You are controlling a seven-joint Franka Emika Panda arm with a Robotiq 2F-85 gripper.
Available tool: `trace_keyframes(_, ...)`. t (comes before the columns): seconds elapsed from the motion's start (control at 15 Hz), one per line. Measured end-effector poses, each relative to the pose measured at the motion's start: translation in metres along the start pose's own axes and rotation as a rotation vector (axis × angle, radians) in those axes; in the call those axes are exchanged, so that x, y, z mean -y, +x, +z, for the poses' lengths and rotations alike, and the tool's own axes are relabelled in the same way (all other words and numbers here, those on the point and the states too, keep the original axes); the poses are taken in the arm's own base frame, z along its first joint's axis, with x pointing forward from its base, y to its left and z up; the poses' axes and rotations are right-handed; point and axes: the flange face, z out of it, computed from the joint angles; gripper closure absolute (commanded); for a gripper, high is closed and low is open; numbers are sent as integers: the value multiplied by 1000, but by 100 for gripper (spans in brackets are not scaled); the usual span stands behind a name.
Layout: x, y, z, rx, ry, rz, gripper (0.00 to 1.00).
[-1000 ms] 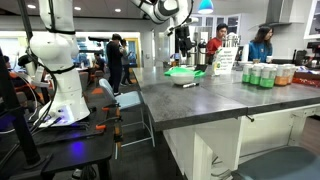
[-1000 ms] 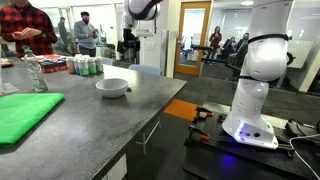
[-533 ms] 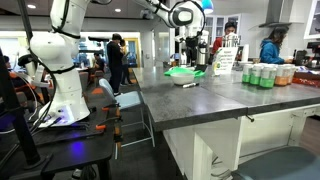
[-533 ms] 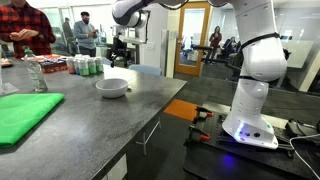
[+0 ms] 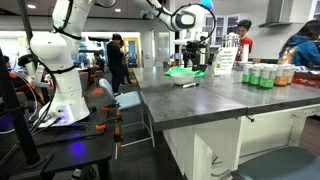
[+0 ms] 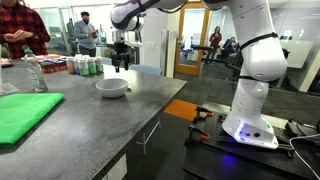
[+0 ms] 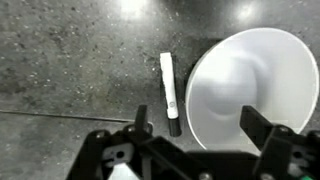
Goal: Pick up the bowl and move it to the right.
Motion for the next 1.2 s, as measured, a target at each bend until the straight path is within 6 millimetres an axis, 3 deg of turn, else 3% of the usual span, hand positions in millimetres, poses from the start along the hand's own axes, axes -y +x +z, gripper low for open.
trace_keyframes(0.27,-2,6,44,30,20,-62,0)
trace_keyframes(0.33,-3,7,52,36,22,-63,25)
trace_keyframes(0.4,-4,6,60,41,24,-61,26)
trace_keyframes(0.6,-2,6,74,31,25,-62,51)
trace_keyframes(1.0,16,5,80,-19,23,-86,95)
trace_keyframes(1.07,18,4,79,-22,22,-89,100)
trace_keyframes(1.2,22,3,74,-34,21,-95,100)
